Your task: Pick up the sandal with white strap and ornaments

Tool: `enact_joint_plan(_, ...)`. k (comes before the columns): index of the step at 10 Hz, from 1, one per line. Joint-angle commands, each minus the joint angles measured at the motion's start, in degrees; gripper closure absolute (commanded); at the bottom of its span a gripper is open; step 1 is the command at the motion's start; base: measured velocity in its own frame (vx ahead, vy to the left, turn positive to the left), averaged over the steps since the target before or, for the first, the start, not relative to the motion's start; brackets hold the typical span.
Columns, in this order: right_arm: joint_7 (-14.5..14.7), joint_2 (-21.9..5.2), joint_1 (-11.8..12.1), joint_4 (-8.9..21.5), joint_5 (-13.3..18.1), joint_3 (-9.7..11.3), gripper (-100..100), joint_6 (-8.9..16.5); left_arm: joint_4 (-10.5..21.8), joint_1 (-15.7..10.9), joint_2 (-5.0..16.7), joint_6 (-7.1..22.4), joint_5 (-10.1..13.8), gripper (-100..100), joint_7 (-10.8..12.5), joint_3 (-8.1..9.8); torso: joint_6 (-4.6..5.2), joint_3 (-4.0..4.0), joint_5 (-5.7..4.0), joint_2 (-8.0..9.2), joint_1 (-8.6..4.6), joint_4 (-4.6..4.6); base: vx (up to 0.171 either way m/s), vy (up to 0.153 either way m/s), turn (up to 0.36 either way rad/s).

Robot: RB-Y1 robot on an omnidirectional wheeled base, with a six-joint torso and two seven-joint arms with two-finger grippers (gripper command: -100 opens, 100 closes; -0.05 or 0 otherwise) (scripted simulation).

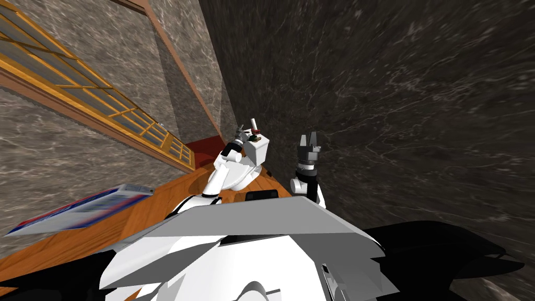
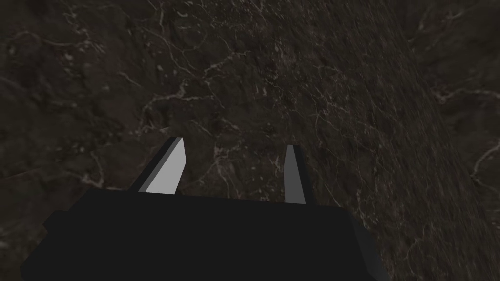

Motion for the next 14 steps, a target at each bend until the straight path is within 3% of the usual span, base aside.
enact_joint_plan(1,0.0,0.0,0.0,0.0,0.0,0.0,0,0.0,1.1,-2.7,-0.2,2.5,0.2,-100,1.1,-0.14,0.00,0.00,0.00,0.00,0.00,0.00,-0.014,0.017,0.016)
enact_joint_plan(2,0.0,0.0,0.0,0.0,0.0,0.0,0,0.0,3.4,-4.3,-0.1,4.4,0.9,-100,3.2,-0.48,0.01,0.00,0.00,0.00,-0.01,0.01,-0.018,0.024,0.025)
enact_joint_plan(4,0.0,0.0,0.0,0.0,0.0,0.0,0,0.0,4.1,-6.3,-0.1,5.7,0.9,-100,3.2,-0.48,0.01,0.01,0.00,0.01,0.00,0.00,-0.010,0.013,0.003)
enact_joint_plan(5,0.0,0.0,0.0,0.0,0.0,0.0,0,0.0,6.6,-8.5,0.0,8.3,1.5,-100,5.4,-0.78,0.00,0.00,0.00,-0.01,-0.03,0.00,-0.004,0.013,0.020)
enact_joint_plan(6,0.0,0.0,0.0,0.0,0.0,0.0,0,0.0,7.3,-9.9,0.0,8.9,1.5,-100,5.4,-0.78,0.00,-0.02,0.00,-0.03,-0.02,-0.01,-0.006,0.014,0.013)
enact_joint_plan(7,0.0,0.0,0.0,0.0,0.0,0.0,0,0.0,9.0,-11.6,0.0,11.3,2.2,-100,7.5,-1.03,0.00,-0.01,0.00,-0.03,-0.02,-0.01,-0.006,0.019,0.013)
enact_joint_plan(8,0.0,0.0,0.0,0.0,0.0,0.0,0,0.0,10.4,-13.4,0.0,12.0,2.2,-100,7.5,-1.03,0.00,-0.02,0.00,-0.03,0.00,-0.01,-0.003,0.018,0.005)
enact_joint_plan(9,0.0,0.0,0.0,0.0,0.0,0.0,0,0.0,12.9,-15.6,0.0,13.9,2.9,-100,9.6,-1.23,0.00,-0.02,0.00,-0.04,0.00,-0.01,0.003,0.021,0.001)
enact_joint_plan(10,0.0,0.0,0.0,0.0,0.0,0.0,0,0.0,13.7,-16.7,0.0,15.2,2.9,-100,9.6,-1.23,0.00,-0.03,0.00,-0.06,0.00,-0.02,0.006,0.017,-0.001)
enact_joint_plan(11,0.0,0.0,0.0,0.0,0.0,0.0,0,0.0,16.0,-18.8,0.0,16.9,3.6,-100,11.6,-1.38,0.00,-0.04,0.00,-0.07,-0.01,-0.02,0.009,0.014,-0.005)
enact_joint_plan(14,0.0,0.0,0.0,0.0,0.0,0.0,0,0.0,20.3,-23.0,0.0,21.2,4.3,-100,13.7,-1.48,0.00,-0.06,0.00,-0.11,-0.02,-0.03,0.015,0.013,-0.009)
